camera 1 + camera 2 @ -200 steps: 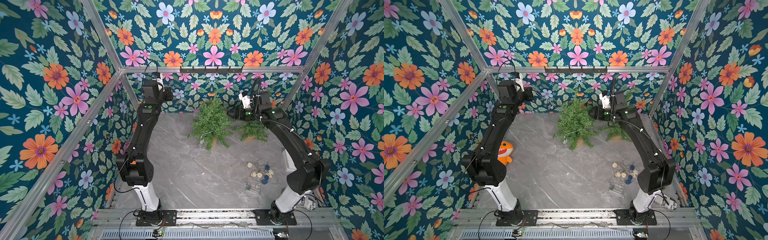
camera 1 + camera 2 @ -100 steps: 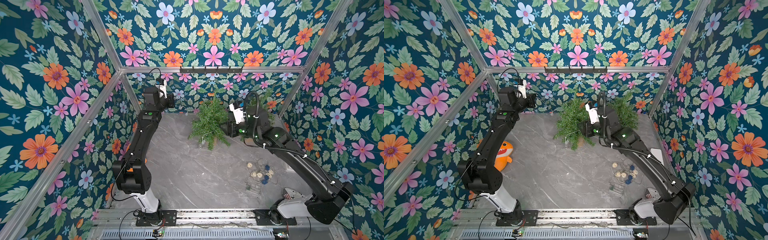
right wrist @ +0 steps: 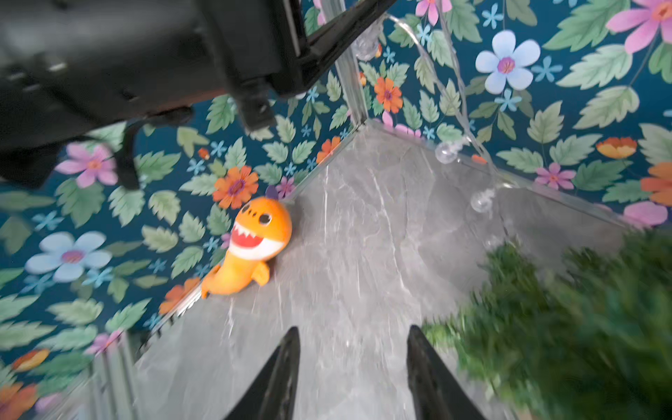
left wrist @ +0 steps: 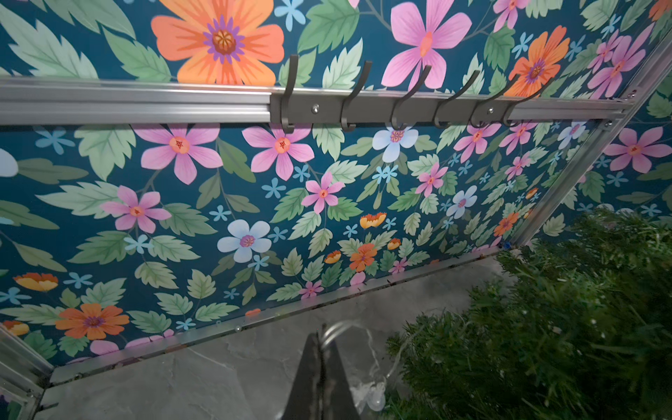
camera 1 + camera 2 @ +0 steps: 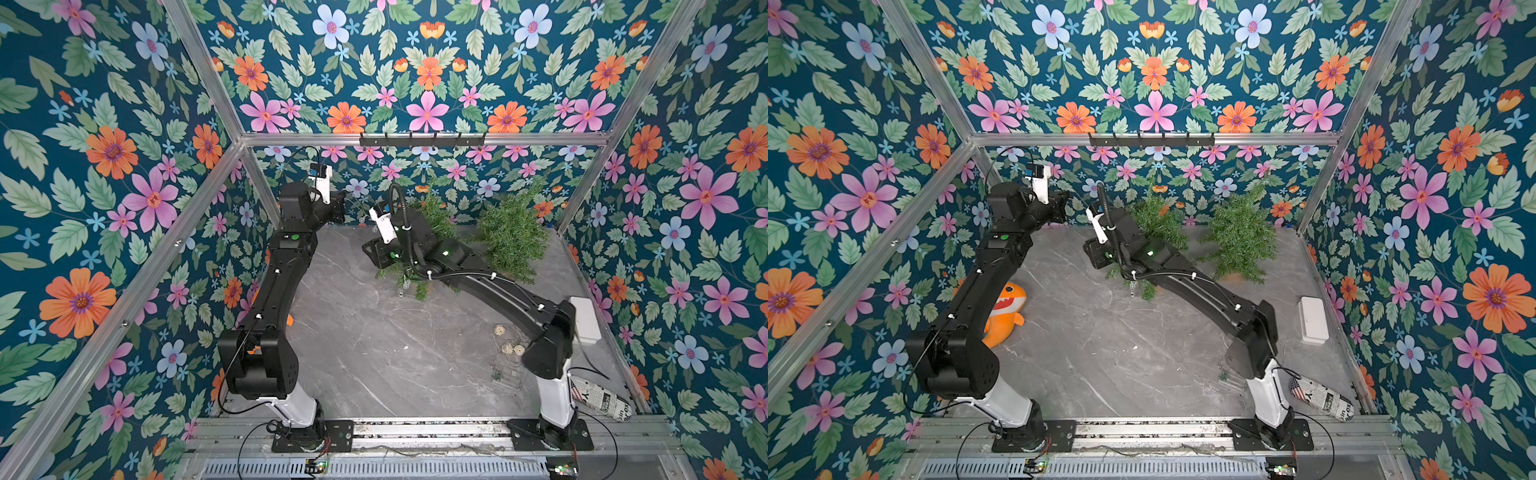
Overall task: Wrap string light around the christmas tree
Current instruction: Wrap the light string around the Christmas tree.
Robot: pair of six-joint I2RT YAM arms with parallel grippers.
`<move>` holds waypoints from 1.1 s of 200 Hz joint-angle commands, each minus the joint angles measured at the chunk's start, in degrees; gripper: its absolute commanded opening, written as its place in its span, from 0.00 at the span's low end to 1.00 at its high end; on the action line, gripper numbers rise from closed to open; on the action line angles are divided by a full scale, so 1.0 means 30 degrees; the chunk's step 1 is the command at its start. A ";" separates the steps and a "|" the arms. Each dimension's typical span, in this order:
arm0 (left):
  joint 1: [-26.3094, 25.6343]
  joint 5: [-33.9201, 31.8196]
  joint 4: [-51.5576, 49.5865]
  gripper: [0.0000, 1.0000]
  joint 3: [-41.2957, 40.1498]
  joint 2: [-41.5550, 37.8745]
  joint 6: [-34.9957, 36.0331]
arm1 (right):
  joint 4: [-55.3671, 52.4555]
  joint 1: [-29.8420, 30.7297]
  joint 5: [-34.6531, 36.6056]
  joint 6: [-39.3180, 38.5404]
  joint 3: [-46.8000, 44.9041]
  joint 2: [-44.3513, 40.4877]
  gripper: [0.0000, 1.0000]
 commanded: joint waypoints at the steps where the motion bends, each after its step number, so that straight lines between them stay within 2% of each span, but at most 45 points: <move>1: 0.0069 0.0863 0.1288 0.00 0.0188 0.0173 0.0039 | 0.0531 0.0114 0.3214 -0.1413 0.2854 0.2524 0.48; 17: 0.0077 0.0892 0.1233 0.00 0.0305 0.0254 -0.0094 | 0.0385 -0.0076 0.5584 -0.2150 0.4535 0.4243 0.48; 37: 0.0106 0.0897 0.1112 0.00 0.0594 0.0416 -0.0336 | 0.0898 -0.0642 0.5748 -0.2007 0.5116 0.5387 0.49; 59: 0.0102 0.1180 0.1227 0.00 0.0837 0.0516 -0.0612 | 0.0663 -0.0738 0.7141 -0.2590 0.6322 0.6509 0.51; 110: 0.0121 0.1275 0.1171 0.00 0.0851 0.0624 -0.0727 | 0.0161 -0.1208 0.7971 -0.2343 0.7952 0.8353 0.54; 162: 0.0106 0.1672 0.1116 0.00 0.0446 0.0306 -0.0958 | 0.2366 -0.1175 0.9039 -0.3624 0.8521 0.9604 0.54; 176: 0.0106 0.1674 0.1061 0.00 0.0255 0.0177 -0.0983 | 0.2854 -0.1173 0.9242 -0.4023 0.8696 0.9841 0.52; 191: 0.0102 0.1677 0.0911 0.00 0.0112 0.0055 -0.0936 | 0.3183 -0.1277 0.8527 -0.4122 0.8611 0.9860 0.43; 203: 0.0091 0.1666 0.0902 0.00 0.0046 -0.0020 -0.0899 | 0.3123 -0.1322 0.7094 -0.4310 0.8361 0.9678 0.33; 220: 0.0090 0.1631 0.0722 0.00 0.0234 0.0064 -0.0733 | 0.3180 -0.1292 0.5477 -0.4375 0.7561 0.9022 0.25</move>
